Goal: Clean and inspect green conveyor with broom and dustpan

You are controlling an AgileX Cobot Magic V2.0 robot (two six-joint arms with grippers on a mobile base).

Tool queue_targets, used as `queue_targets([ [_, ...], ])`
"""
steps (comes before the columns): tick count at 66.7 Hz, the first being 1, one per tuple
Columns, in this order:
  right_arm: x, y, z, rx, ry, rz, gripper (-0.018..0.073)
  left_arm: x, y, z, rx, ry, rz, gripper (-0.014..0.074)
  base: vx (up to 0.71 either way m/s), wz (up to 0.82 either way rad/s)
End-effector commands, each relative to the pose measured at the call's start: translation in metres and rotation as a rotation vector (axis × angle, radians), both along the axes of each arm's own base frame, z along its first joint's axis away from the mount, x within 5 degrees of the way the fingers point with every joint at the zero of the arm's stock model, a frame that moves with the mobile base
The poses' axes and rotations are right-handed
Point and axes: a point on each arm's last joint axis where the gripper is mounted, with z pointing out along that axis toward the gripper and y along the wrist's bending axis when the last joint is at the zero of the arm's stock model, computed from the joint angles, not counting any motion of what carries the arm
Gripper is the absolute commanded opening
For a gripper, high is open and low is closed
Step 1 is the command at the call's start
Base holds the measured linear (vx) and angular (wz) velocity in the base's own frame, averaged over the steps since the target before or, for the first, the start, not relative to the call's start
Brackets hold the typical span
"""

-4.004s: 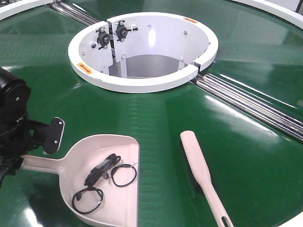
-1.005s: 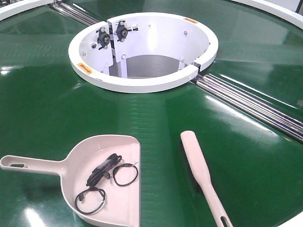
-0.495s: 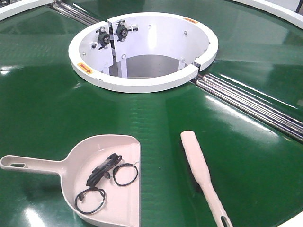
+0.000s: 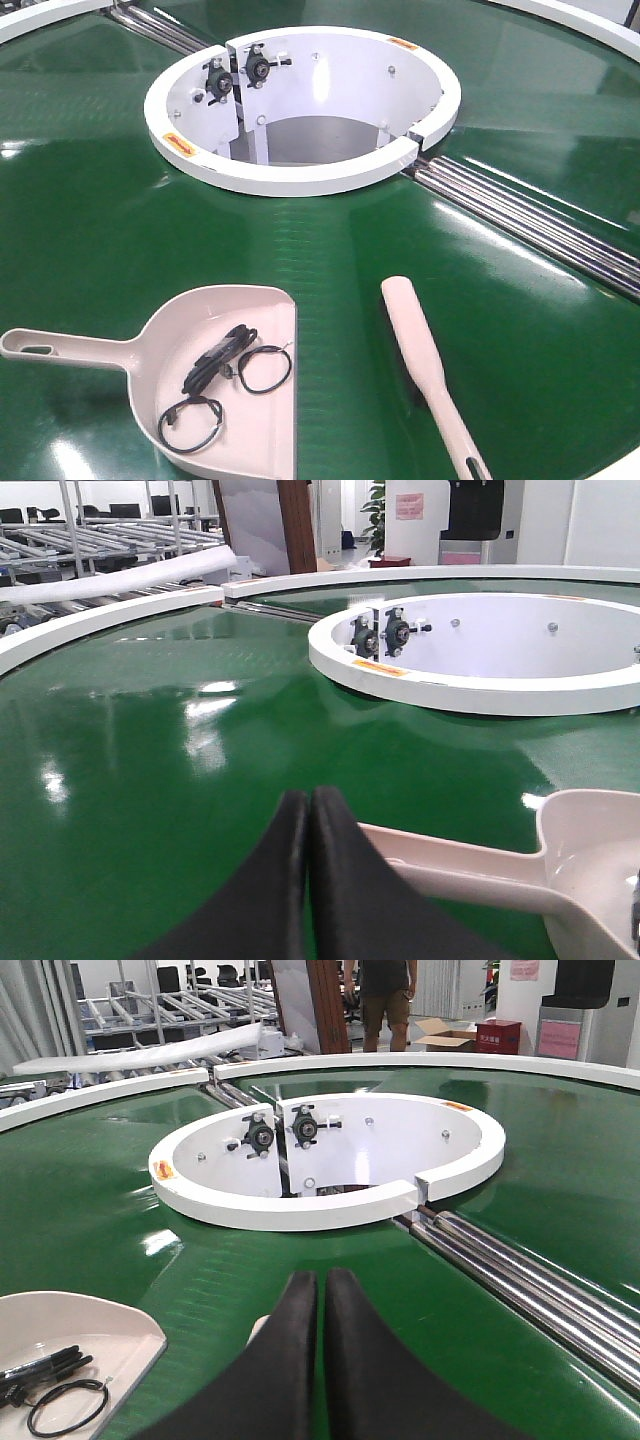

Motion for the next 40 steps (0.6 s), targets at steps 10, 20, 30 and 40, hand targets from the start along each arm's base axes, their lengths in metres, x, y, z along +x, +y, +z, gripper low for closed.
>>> queue_targets([
  [10,0.0003,-0.0024,0.0147,0.019,-0.083,-0.031,-0.0005,-0.0002,0.0007,0.0003,-0.010,-0.072,0.008,-0.0022,0.00,0.00],
  [20,0.0003,-0.0024,0.0147,0.019,-0.083,-0.031,-0.0005,-0.0002,0.0007,0.0003,-0.010,-0.072,0.008,-0.0022,0.00,0.00],
  [30,0.0003,-0.0024,0.0147,0.019,-0.083,-0.031,-0.0005,-0.0002,0.0007,0.0003,-0.010,-0.072,0.008,-0.0022,0.00,0.00],
  [40,0.0003,-0.0024,0.0147,0.019,-0.083,-0.031,-0.0005,-0.0002,0.0007,0.0003,-0.010,-0.072,0.008,-0.0022,0.00,0.00],
])
